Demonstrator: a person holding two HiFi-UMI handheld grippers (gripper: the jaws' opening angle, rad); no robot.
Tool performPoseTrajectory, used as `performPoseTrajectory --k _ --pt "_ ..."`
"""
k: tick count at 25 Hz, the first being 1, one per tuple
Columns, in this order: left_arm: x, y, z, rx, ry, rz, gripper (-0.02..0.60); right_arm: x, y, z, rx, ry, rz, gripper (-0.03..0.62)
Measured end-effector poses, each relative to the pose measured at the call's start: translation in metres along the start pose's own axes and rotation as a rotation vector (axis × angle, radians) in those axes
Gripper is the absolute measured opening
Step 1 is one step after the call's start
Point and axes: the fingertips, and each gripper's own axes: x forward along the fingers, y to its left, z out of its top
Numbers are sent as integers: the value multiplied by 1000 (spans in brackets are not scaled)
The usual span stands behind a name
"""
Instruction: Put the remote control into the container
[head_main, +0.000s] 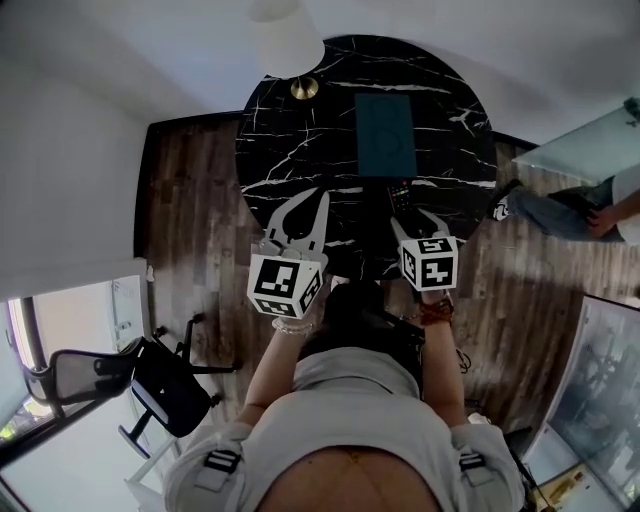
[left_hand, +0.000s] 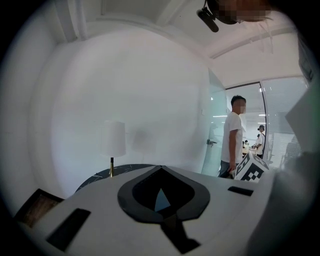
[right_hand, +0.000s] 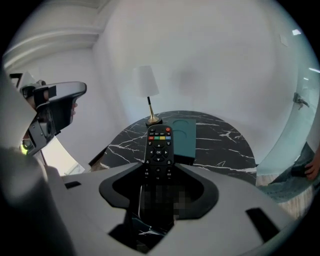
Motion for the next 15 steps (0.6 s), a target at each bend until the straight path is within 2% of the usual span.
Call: performPoseTrajectory --k 15 --pt "-16 15 -18 -34 20 35 6 74 -5 -56 -7 211 -17 202"
